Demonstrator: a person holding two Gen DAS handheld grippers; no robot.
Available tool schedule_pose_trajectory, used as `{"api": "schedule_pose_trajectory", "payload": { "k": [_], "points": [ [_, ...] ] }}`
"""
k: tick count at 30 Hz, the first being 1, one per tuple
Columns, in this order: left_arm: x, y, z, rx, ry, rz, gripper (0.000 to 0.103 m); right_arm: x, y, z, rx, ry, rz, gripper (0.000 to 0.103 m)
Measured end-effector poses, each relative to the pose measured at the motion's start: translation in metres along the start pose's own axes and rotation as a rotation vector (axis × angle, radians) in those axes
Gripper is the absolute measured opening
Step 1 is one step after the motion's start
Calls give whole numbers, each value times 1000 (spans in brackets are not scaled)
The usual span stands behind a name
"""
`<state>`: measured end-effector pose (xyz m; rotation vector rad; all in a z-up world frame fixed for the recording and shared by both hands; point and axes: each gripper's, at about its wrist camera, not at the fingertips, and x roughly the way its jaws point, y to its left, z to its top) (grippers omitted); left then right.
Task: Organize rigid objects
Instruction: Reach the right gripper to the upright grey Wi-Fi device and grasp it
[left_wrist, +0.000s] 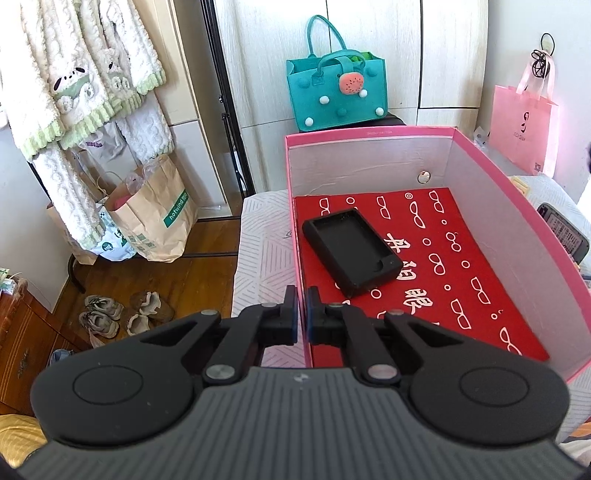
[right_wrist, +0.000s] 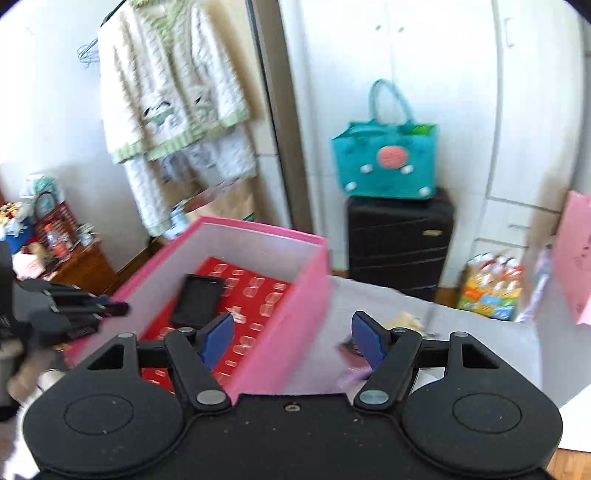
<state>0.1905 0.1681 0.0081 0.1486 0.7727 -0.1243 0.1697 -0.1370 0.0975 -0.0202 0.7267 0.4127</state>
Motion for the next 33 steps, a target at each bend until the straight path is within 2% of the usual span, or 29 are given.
{"api": "schedule_pose_trajectory", "payload": {
  "k": [3,5,8,14,16,18,19,21,22,25,30,33],
  "points": [
    [0,0,1,-3,2,3,4,-2,-6,-27,-53,1,-39,75],
    [0,0,1,-4,3,3,4,-3,-8,-44,-81,17,-32,73],
    [1,-3,0,2,3,13,4,-1,-21,-67,-49,42,-16,70],
    [1,-4,1,3,9,23,4,-1,-42,-93,-27,5,-69,70],
    [1,-5,1,3,10,28,4,5,-53,-92,3,5,-78,64],
    [0,-5,1,7,12,31,4,14,-63,-93,28,11,-76,47],
    [0,-5,2,10,15,33,4,18,-68,-94,40,13,-77,43],
    [0,-5,2,14,21,34,4,26,-74,-93,59,21,-87,21],
    [0,-5,3,15,22,33,4,30,-77,-93,60,27,-96,15],
    [0,-5,3,17,25,34,4,39,-78,-90,49,36,-137,14],
    [0,-4,4,12,26,30,4,56,-87,-88,66,66,-128,18],
    [-1,-5,4,21,27,29,4,65,-90,-92,72,56,-130,15]
  ]
}}
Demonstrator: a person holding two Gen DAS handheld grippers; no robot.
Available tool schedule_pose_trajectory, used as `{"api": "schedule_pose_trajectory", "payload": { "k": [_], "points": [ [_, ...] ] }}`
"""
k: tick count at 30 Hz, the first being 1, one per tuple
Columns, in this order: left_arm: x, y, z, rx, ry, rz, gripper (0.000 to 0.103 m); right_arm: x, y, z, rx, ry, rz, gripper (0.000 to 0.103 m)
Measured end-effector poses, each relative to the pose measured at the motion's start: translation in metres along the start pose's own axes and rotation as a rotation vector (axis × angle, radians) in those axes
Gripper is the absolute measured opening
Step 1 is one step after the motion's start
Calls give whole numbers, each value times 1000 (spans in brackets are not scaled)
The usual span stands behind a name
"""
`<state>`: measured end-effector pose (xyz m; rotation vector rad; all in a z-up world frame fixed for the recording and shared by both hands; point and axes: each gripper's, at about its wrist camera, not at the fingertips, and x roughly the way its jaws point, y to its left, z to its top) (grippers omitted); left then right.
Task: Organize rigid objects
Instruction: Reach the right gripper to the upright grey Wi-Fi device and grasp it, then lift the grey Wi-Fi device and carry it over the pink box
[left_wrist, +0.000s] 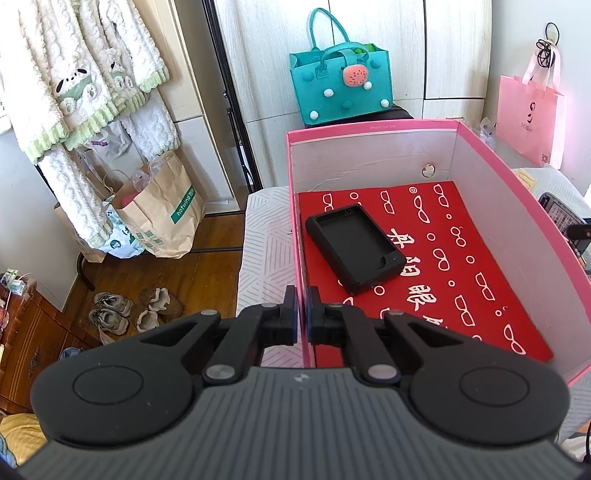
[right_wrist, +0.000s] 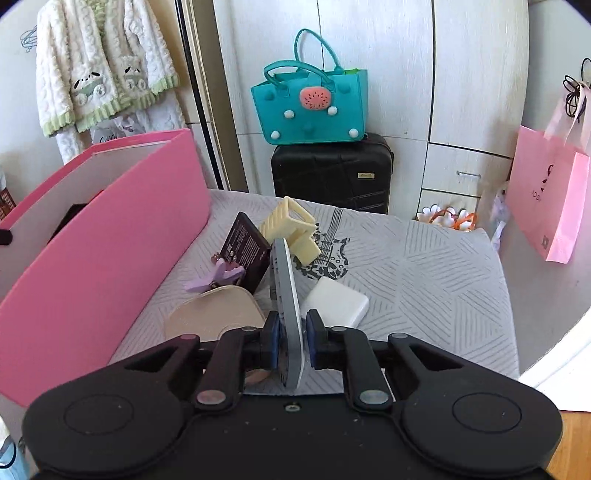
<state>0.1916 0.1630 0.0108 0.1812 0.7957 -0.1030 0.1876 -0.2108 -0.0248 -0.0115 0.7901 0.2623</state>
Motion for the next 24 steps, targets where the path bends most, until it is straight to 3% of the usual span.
{"api": "schedule_pose_trajectory", "payload": {
  "k": [7,18,24],
  "points": [
    [-2,1,-1,14,2,-9,4,-38,15,2,-43,-147,-26,15],
    [-2,1,0,2,-2,-14,4,-68,34,16,-107,-179,-52,15],
    [-3,3,0,3,1,-29,4,-79,41,33,-117,-188,-19,15]
  ]
}}
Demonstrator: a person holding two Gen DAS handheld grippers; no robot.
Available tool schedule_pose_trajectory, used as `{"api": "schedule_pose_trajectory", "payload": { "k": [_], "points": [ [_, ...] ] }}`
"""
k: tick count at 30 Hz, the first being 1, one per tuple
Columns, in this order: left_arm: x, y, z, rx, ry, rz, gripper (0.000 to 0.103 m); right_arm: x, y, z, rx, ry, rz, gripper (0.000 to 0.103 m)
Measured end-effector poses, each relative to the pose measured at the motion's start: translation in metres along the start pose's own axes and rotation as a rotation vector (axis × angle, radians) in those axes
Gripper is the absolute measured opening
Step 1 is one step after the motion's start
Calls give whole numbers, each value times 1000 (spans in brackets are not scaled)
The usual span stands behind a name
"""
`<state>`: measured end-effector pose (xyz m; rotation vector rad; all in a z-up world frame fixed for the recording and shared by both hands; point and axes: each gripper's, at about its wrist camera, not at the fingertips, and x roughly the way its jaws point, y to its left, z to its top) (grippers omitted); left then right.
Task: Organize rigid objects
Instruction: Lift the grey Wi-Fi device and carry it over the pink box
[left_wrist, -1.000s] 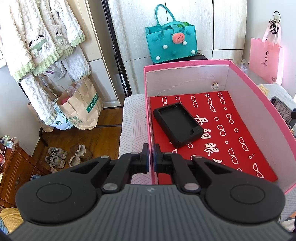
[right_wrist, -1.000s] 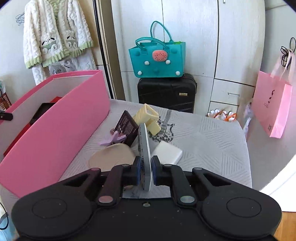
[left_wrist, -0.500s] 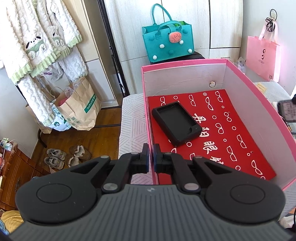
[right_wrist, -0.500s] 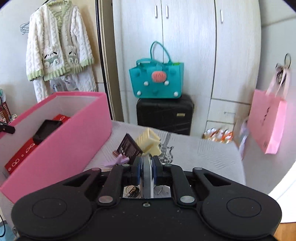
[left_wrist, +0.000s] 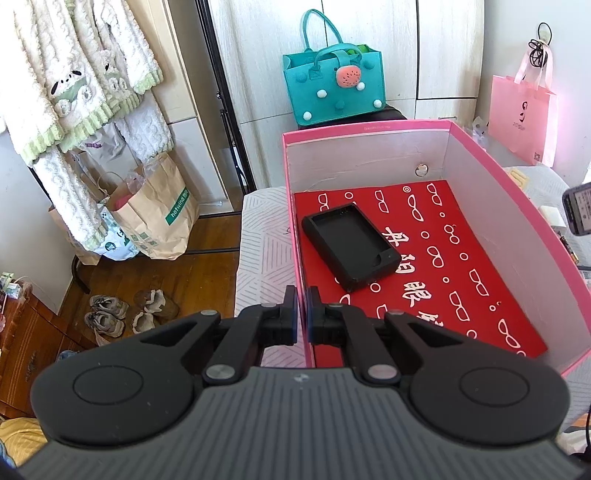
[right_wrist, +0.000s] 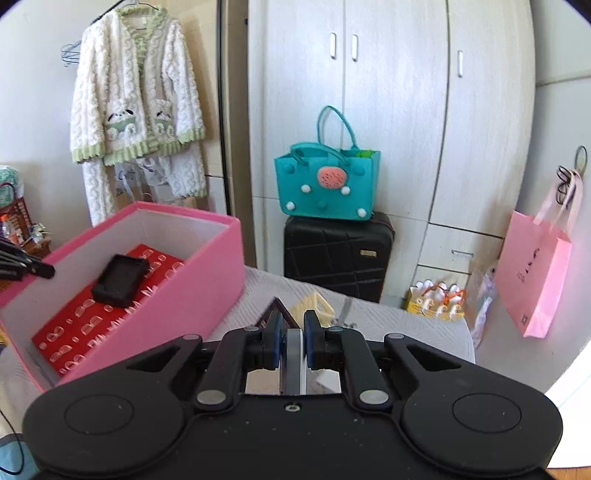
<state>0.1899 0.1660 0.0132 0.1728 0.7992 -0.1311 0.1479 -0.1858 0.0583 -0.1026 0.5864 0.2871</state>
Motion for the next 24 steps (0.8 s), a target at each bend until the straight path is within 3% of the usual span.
{"api": "schedule_pose_trajectory", "payload": {
  "k": [7,13,17,24],
  "points": [
    [-2,1,-2,-8,-10,-13,4,-17,23,43,-36,-37,131,15],
    [-2,7,-1,-36,-9,-34,4,-15,56,79,-83,-61,297,15],
    [-3,7,-5,-33,-19,-39,4,13,81,86,-115,0,393,15],
    [-3,8,-6,-34,-37,-46,4,93,107,78,-99,117,396,15]
  ]
}}
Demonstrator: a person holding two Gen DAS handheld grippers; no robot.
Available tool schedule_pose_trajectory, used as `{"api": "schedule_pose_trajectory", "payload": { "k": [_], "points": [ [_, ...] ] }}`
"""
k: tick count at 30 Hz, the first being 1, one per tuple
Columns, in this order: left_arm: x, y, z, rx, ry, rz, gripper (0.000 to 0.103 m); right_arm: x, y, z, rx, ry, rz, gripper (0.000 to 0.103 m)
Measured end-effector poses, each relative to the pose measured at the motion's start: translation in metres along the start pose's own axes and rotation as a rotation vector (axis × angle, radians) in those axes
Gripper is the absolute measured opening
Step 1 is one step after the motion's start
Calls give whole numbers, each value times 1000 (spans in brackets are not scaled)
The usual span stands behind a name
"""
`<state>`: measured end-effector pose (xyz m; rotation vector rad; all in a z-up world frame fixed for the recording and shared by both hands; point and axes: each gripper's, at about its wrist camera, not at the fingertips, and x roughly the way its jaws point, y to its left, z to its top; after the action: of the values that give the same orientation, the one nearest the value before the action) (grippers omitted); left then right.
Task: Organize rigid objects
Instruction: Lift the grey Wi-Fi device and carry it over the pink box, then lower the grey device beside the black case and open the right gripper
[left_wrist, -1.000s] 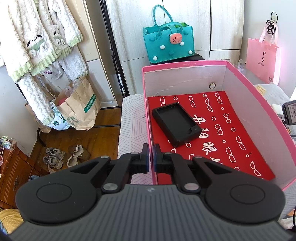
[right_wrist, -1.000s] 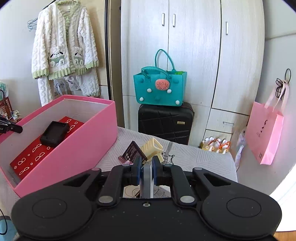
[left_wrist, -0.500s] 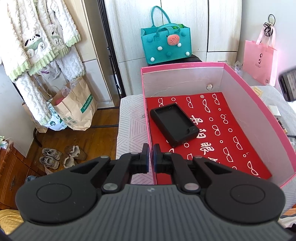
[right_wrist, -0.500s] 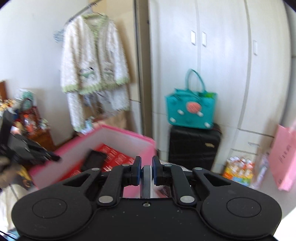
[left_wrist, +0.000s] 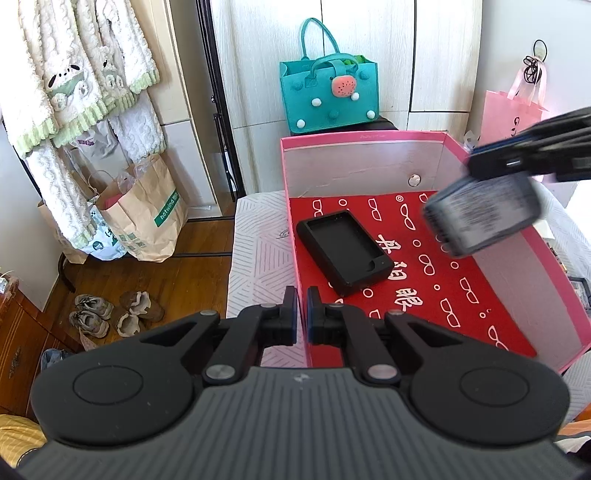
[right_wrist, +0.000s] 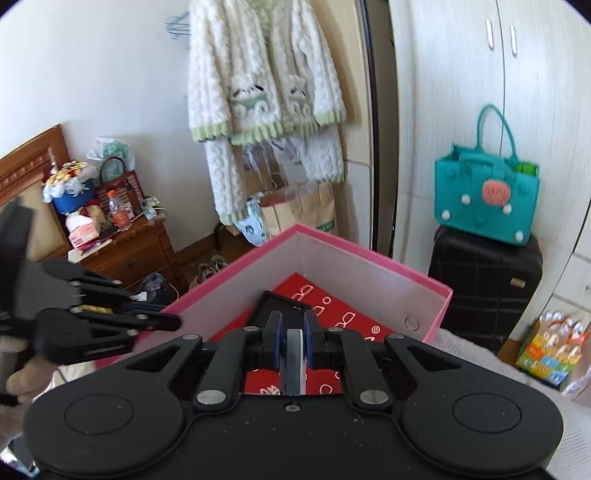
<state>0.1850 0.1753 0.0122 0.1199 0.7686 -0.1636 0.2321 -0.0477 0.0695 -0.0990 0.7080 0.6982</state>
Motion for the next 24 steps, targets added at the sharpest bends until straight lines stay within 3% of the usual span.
{"api": "schedule_pose_trajectory", "payload": {
  "k": [5,13,19,20,23,24],
  "points": [
    [1,3,0,-2,-8,-16,4,44,-25,3,109,48,-26,15],
    [2,7,-1,-8,-16,-36,5,83,-65,6,365,78,75,15],
    [2,7,-2,-10,-23,-42,5,86,-45,10,173,91,-56,23],
    [2,7,-2,-13,-24,-45,6,86,-44,11,132,92,-86,28],
    [2,10,-2,-22,-24,-53,6,81,-34,14,-3,74,-188,55],
    [3,11,-2,-23,-25,-55,6,78,-31,14,-41,62,-215,56]
  ]
}}
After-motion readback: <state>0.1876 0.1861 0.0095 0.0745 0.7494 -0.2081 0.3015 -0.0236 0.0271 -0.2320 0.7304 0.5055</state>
